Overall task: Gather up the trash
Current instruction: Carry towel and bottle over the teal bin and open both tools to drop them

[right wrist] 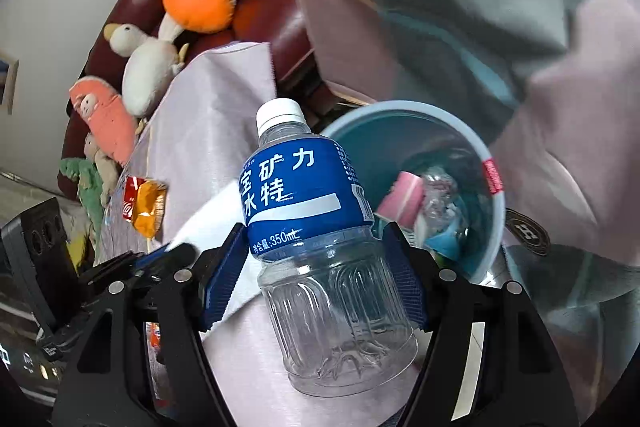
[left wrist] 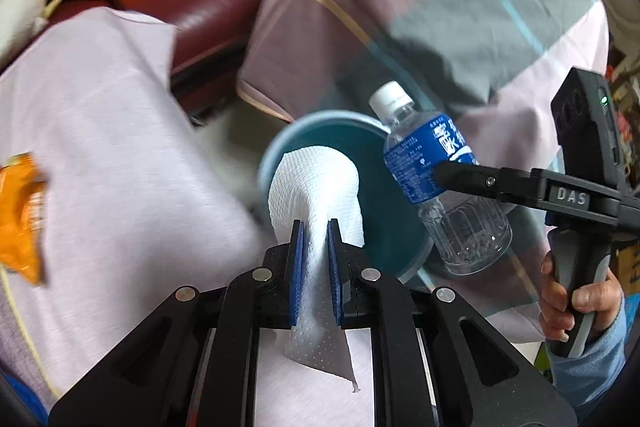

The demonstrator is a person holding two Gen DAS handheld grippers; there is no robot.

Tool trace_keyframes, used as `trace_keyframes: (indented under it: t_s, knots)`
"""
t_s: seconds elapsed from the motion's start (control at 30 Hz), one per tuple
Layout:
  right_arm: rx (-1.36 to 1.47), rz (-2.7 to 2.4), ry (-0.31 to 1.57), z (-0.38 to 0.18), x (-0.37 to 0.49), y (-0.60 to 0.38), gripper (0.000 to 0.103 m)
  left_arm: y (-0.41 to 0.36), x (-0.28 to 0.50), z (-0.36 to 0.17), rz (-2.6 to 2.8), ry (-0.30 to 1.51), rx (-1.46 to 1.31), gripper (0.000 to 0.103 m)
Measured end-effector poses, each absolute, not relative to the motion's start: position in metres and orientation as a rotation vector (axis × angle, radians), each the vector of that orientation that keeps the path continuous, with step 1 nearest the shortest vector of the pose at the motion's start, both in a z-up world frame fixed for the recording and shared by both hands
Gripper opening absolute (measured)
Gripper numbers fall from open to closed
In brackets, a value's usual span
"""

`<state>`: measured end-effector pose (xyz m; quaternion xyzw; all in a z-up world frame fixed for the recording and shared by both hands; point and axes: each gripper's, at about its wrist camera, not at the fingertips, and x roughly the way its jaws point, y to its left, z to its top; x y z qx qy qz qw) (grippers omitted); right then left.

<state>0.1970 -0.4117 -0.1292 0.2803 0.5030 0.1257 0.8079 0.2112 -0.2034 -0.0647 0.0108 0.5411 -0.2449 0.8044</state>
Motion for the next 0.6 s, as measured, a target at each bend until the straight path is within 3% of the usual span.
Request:
trace_keyframes:
  t_s: [0.23,0.3,0.37,0.43,0.6]
  knots:
    - [0.650,0.256,1.090,-0.155,0.200,-0.437,0.066,-0.244,0.220,-0.104,-0.546,1.253,0.092,0.017]
    - [0.661,0.256,1.097,-0.161,0.202,-0.439,0.066,-0.248,0.221,-0.108,-0.543,1.258,0.100,0.032]
    - [0.666,0.255,1.104,-0.166,0.203,-0.441,0.066,-0.246,0.221,-0.106,-0.530,1.247,0.098,0.067]
    - [0.668,0.257,1.111,-0.168,0.205,-0.441,0.066,-0.243,0.222,-0.101,-0.512,1.212,0.104,0.075]
    - [0.659,0.262,1.132,-0.175,0.208,-0.437,0.066,-0.233,0.222,-0.097,-0.492,1.206,0.084,0.081]
